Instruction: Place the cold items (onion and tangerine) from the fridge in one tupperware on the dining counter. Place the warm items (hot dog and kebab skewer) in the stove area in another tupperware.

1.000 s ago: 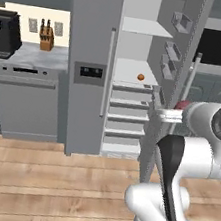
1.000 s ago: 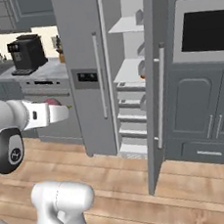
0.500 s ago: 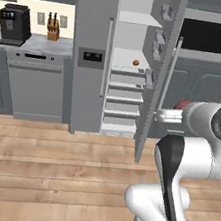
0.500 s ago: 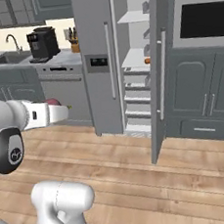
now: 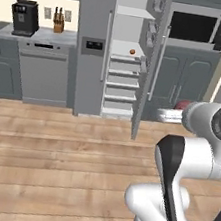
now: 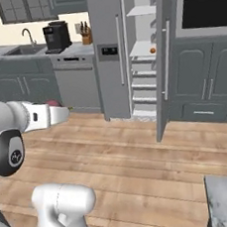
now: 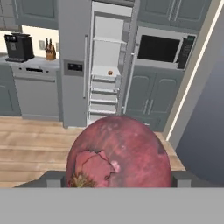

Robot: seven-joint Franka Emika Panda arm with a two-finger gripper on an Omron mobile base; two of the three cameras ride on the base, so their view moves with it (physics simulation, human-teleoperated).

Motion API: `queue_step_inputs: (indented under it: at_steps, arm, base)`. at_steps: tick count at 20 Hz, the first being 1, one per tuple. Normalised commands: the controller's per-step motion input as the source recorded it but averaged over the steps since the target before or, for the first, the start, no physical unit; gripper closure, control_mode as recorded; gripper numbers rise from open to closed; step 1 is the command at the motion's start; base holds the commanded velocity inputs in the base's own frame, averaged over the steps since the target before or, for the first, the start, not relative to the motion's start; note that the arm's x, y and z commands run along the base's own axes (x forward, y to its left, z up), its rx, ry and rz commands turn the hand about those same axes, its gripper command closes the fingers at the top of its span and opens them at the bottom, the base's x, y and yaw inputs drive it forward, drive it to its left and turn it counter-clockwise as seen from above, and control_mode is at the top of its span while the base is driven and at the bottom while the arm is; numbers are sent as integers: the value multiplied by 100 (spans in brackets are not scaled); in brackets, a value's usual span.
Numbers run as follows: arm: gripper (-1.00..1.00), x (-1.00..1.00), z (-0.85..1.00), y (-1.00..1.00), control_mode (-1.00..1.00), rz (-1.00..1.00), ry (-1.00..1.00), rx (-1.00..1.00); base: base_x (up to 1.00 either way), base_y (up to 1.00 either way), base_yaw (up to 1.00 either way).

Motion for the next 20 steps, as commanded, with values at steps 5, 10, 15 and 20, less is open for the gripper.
queue_step_inputs:
  at_steps: [5,10,15,20]
  arm:
    - [100,0,0,0,100,0,0,0]
    - [100,0,0,0,100,0,0,0]
    - [100,0,0,0,100,0,0,0]
    - [100,0,0,0,100,0,0,0]
  base:
    - [-100,53,0]
    - [-100,56,0]
    - [-100,52,0]
    - [-100,43,0]
